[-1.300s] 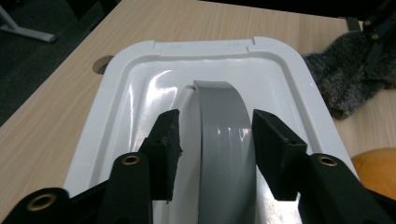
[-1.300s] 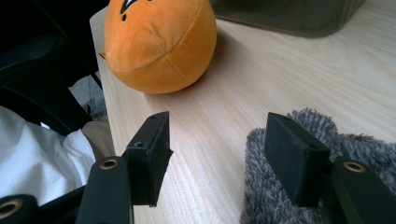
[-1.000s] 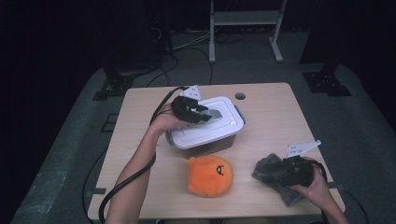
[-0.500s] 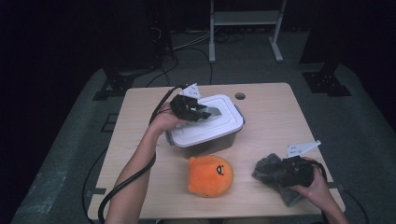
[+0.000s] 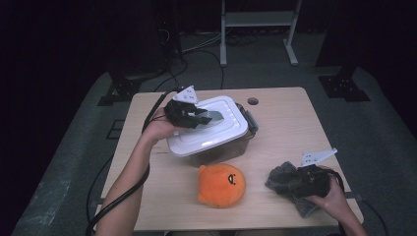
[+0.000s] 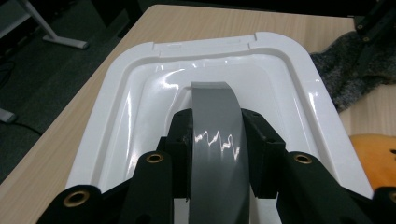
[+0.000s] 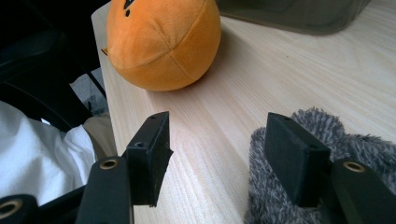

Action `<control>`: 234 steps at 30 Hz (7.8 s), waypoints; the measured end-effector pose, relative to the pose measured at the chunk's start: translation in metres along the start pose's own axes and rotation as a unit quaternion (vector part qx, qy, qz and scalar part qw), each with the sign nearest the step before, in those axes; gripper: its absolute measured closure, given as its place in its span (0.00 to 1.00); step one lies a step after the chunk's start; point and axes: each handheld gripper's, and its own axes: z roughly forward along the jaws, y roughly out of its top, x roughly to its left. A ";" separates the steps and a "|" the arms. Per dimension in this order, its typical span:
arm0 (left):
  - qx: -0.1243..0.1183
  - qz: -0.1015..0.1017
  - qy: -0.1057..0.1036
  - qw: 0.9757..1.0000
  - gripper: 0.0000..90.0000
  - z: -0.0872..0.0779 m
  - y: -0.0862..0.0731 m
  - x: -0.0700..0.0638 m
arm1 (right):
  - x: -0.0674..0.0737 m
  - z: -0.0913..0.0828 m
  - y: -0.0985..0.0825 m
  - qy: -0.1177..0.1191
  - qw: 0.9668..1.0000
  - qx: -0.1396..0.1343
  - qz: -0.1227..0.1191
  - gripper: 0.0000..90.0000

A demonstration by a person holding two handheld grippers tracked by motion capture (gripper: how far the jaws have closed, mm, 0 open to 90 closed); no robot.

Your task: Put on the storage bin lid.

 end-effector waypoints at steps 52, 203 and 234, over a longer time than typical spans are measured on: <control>-0.029 -0.078 0.079 0.993 0.73 -0.153 -0.151 -0.068 | -0.003 -0.003 -0.004 -0.009 1.000 -0.004 0.015 0.42; 0.011 0.012 -0.093 0.996 0.76 0.065 -0.069 -0.138 | 0.000 0.001 -0.005 0.003 1.000 0.003 0.007 0.42; -0.061 -0.039 -0.119 0.990 0.81 0.023 -0.028 -0.122 | -0.007 -0.001 -0.009 0.000 1.000 0.002 0.020 0.42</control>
